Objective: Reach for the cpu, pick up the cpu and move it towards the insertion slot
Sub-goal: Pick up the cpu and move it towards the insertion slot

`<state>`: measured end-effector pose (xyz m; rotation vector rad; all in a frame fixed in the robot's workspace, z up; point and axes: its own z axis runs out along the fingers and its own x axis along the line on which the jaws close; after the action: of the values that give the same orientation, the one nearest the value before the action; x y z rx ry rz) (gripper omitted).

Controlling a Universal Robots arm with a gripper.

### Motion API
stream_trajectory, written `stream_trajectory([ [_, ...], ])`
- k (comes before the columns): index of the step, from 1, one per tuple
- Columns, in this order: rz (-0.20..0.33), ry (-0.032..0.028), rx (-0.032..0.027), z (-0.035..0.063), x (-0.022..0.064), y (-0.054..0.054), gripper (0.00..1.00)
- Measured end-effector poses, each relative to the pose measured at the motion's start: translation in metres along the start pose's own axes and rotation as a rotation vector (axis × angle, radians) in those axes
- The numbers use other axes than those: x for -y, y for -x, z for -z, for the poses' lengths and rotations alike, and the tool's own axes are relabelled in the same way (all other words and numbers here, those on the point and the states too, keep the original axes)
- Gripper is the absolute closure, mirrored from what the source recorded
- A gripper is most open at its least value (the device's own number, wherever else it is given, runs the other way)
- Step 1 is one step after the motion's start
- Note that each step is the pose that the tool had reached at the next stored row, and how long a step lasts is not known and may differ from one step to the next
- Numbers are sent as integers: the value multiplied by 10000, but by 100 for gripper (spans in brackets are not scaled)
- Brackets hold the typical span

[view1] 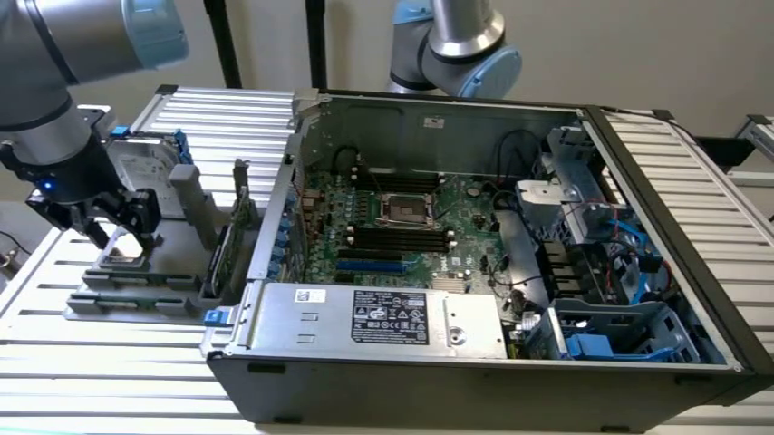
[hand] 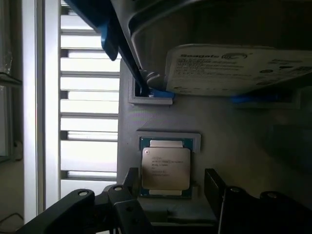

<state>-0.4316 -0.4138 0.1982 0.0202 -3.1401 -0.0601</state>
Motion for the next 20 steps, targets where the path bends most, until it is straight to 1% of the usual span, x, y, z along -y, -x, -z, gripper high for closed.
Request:
stream_trajectory([
  [6, -109, 1, 0, -22, -38, -5, 35],
  [12, -194, 0, -32, -46, -50, -17, 35],
  [20, -204, 3, -33, -74, -51, -32, 35],
])
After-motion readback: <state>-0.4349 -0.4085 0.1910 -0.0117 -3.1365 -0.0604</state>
